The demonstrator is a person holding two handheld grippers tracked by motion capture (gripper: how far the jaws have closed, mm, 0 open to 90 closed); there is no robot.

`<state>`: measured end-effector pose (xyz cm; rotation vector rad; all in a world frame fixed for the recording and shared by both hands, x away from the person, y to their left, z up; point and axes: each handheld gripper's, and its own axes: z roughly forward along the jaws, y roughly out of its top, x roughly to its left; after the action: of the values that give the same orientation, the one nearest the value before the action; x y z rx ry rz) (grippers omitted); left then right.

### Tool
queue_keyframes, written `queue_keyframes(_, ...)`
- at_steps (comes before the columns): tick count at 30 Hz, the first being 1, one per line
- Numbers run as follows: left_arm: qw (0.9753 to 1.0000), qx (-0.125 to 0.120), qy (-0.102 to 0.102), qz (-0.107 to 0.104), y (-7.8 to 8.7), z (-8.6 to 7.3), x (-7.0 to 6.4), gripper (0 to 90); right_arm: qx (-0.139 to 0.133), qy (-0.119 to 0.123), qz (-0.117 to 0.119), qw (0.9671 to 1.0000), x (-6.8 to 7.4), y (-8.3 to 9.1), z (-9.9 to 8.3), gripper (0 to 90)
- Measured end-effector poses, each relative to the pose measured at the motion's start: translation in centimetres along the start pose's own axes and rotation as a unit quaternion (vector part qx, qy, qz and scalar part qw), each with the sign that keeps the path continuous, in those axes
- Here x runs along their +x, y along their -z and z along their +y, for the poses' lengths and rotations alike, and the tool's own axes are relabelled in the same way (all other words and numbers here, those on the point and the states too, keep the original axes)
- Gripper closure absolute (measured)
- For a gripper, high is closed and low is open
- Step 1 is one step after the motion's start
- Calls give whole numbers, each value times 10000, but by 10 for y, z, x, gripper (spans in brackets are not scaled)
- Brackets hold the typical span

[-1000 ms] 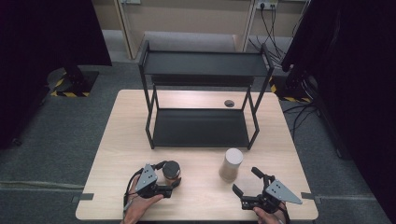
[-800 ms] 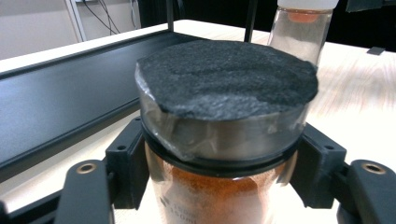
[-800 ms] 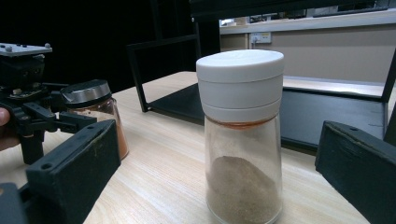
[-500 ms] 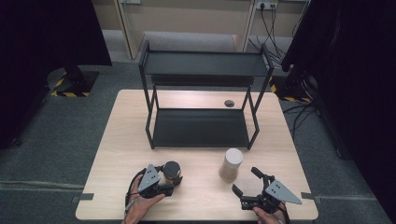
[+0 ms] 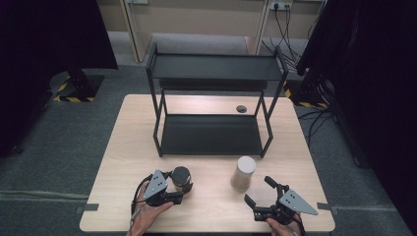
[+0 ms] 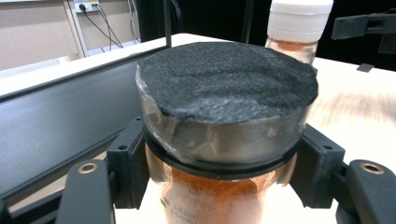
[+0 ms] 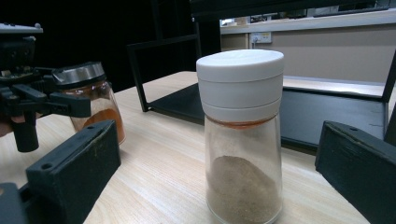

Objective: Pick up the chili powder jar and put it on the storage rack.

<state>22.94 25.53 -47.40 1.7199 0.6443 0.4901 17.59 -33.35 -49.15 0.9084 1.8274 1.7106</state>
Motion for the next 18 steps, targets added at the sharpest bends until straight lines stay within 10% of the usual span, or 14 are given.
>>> queue_keyframes(18,9998,-173,3,19,2,28,6,323,19,-6,11,10000,0,-1,-1,5)
